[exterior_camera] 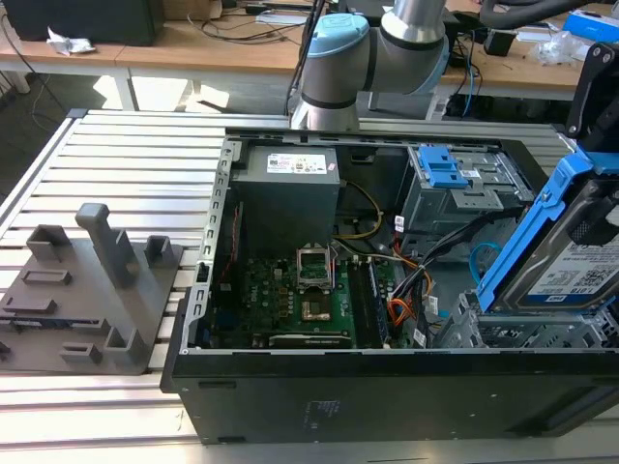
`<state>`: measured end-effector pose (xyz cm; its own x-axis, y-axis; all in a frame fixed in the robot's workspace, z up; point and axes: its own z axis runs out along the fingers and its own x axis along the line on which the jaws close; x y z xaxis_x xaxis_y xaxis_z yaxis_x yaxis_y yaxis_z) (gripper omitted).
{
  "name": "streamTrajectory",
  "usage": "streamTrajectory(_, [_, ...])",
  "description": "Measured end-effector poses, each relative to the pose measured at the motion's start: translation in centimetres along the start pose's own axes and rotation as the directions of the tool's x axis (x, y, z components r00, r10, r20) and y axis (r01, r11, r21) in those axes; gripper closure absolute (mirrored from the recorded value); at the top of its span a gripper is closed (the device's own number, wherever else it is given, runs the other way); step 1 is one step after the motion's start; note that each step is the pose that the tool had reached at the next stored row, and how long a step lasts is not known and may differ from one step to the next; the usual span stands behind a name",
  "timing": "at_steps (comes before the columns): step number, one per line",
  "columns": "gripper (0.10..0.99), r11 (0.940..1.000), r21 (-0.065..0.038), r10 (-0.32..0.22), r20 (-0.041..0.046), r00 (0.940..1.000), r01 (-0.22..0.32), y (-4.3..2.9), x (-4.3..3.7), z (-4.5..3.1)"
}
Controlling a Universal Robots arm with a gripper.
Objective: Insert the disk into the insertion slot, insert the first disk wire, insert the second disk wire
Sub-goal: 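Insert the disk into the insertion slot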
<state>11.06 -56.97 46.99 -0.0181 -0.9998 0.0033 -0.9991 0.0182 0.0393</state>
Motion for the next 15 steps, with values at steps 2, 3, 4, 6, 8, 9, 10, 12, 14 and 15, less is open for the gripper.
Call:
streamTrajectory(2, [0.725,1.0,0.0,0.0,0.0,1.0,0.0,-0.01,0.0,0.23])
streamTrajectory(3, [0.725,1.0,0.0,0.0,0.0,1.0,0.0,-0.01,0.0,0.36])
streamTrajectory(4, [0.725,1.0,0.0,0.0,0.0,1.0,0.0,-0.01,0.0,0.43])
streamTrajectory(6, [0.725,1.0,0.0,0.0,0.0,1.0,0.0,-0.02,0.0,0.62])
streamTrajectory(8, [0.725,1.0,0.0,0.0,0.0,1.0,0.0,-0.03,0.0,0.89])
streamTrajectory(9, [0.725,1.0,0.0,0.0,0.0,1.0,0.0,-0.04,0.0,0.98])
streamTrajectory(10, [0.725,1.0,0.0,0.0,-0.0001,1.0,0.0,-0.04,0.0,1.08])
streamTrajectory(12, [0.725,1.0,0.0,0.0,0.0001,1.0,0.0,-0.06,-0.02,1.25])
streamTrajectory(14, [0.725,1.0,0.0,0.0,0.0001,1.0,0.0,-0.14,-0.43,1.36])
streamTrajectory(15, [0.725,1.0,0.0,0.0,-0.0001,1.0,0.0,-0.16,-0.63,1.38])
